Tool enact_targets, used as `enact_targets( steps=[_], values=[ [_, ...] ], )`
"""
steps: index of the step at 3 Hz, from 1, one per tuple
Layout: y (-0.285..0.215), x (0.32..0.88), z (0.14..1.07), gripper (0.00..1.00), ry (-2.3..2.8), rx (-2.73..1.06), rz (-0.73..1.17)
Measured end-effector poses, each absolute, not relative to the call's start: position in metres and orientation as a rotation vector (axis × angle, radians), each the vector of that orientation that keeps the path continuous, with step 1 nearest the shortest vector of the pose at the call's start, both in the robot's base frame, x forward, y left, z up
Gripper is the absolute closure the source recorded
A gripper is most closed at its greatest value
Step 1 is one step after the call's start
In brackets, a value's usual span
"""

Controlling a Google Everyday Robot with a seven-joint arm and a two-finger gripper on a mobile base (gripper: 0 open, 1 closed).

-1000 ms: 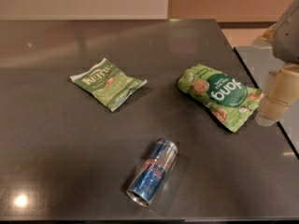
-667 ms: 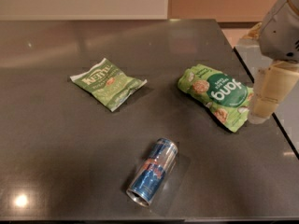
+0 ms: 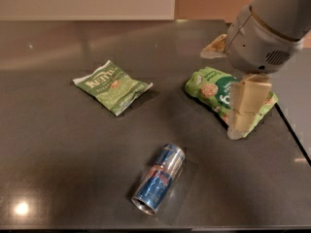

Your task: Pick redbull can

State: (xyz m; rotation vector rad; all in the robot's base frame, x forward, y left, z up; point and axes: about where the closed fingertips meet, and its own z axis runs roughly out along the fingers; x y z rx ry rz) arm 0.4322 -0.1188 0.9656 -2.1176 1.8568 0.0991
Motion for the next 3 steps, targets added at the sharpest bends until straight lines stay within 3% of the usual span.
enact_targets(
  steps=[3],
  values=[
    [-0.032, 0.374, 0.91, 0.0, 1.317, -2.52, 0.227]
  ],
)
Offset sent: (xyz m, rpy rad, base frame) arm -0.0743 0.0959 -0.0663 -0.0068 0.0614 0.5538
